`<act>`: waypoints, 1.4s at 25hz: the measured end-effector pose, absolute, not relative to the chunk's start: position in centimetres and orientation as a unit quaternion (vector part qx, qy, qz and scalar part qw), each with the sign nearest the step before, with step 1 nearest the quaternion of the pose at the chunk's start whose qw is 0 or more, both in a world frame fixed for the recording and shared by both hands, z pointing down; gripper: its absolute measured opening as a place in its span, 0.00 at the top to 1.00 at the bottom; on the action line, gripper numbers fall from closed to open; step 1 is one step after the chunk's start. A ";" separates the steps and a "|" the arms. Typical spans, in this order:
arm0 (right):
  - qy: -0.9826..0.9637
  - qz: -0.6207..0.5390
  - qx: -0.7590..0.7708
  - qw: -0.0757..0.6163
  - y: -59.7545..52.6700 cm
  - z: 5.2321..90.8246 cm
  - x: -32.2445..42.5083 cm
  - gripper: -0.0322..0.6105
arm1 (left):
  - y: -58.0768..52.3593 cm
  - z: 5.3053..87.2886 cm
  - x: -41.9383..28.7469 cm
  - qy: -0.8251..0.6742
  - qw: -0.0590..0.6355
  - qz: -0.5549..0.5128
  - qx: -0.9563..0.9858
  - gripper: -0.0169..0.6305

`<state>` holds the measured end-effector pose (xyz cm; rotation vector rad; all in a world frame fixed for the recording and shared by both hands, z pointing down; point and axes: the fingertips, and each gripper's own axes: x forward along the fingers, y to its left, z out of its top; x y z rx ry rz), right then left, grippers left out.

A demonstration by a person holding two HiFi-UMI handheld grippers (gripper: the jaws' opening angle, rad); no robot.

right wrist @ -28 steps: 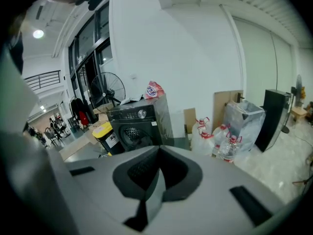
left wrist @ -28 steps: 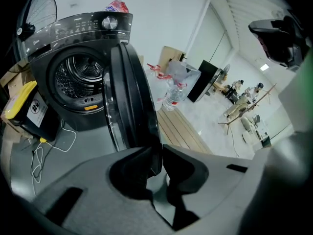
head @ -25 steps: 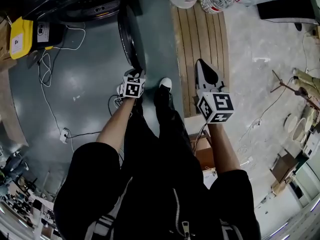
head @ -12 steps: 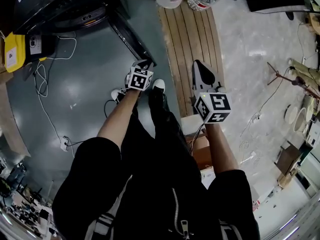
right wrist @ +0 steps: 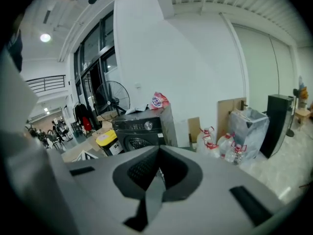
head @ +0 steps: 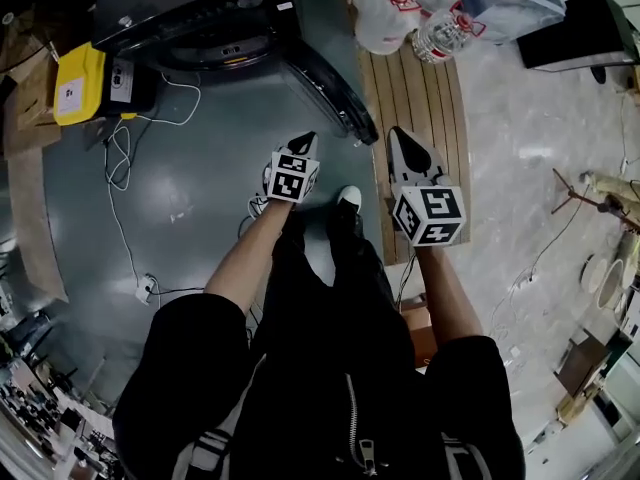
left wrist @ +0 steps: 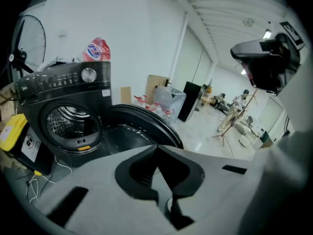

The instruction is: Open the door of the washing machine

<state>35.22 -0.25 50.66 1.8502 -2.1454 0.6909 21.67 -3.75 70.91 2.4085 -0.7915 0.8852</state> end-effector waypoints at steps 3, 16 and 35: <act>-0.751 0.220 0.613 0.109 -2.4 48.8 31.2 0.95 | -5.4 68.0 17.3 -0.310 0.208 0.312 0.874 0.97; -0.819 0.144 0.547 0.096 -9.3 40.9 14.8 0.95 | -10.7 52.9 0.7 -0.422 0.166 0.217 0.865 0.97; -0.848 0.097 0.514 0.089 -12.5 36.0 6.5 0.95 | -14.4 41.2 -10.9 -0.481 0.108 0.133 0.860 0.97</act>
